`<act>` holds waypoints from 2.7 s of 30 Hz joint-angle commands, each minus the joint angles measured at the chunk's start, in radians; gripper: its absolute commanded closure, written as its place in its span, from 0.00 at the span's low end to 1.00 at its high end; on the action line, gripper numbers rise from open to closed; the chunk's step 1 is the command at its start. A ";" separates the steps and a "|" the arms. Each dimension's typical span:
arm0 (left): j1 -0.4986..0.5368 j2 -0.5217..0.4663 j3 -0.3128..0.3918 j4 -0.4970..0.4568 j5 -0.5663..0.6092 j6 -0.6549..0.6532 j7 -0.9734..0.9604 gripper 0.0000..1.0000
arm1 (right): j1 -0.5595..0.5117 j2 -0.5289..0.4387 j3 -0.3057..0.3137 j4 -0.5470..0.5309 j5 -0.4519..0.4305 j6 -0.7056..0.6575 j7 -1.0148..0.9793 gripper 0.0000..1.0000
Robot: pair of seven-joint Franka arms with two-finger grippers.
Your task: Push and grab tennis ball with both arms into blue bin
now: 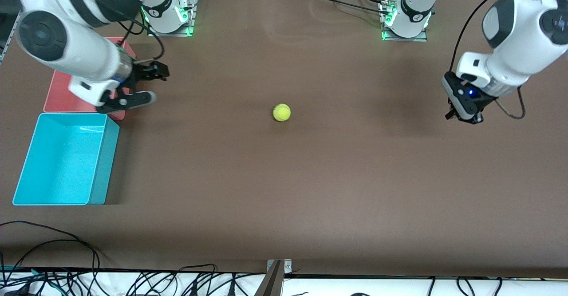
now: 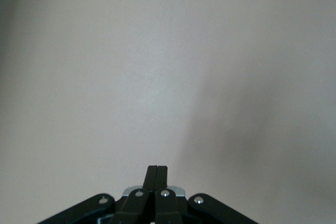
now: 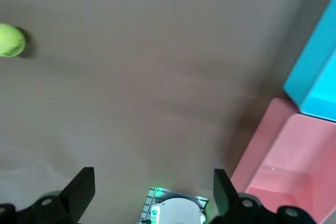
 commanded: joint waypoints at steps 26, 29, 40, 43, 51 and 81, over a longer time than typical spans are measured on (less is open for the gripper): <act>-0.068 -0.088 0.026 0.451 0.035 -0.673 -0.943 0.00 | 0.244 0.099 0.015 -0.389 0.099 0.571 0.384 0.00; -0.084 -0.088 0.045 0.466 0.029 -0.675 -0.948 0.00 | 0.254 0.102 0.023 -0.462 0.099 0.666 0.406 0.00; -0.087 -0.089 0.060 0.500 0.026 -0.724 -0.959 0.00 | 0.269 0.128 0.030 -0.507 0.099 0.791 0.441 0.00; -0.085 -0.089 0.060 0.512 0.026 -0.744 -0.999 0.00 | 0.284 0.142 0.034 -0.513 0.099 0.792 0.456 0.00; -0.081 -0.086 0.060 0.521 0.021 -0.745 -1.051 0.00 | 0.286 0.154 0.034 -0.570 0.096 0.791 0.453 0.00; -0.074 -0.019 0.089 0.583 -0.009 -0.736 -1.069 0.00 | 0.301 0.094 -0.005 -0.541 0.095 0.762 0.433 0.78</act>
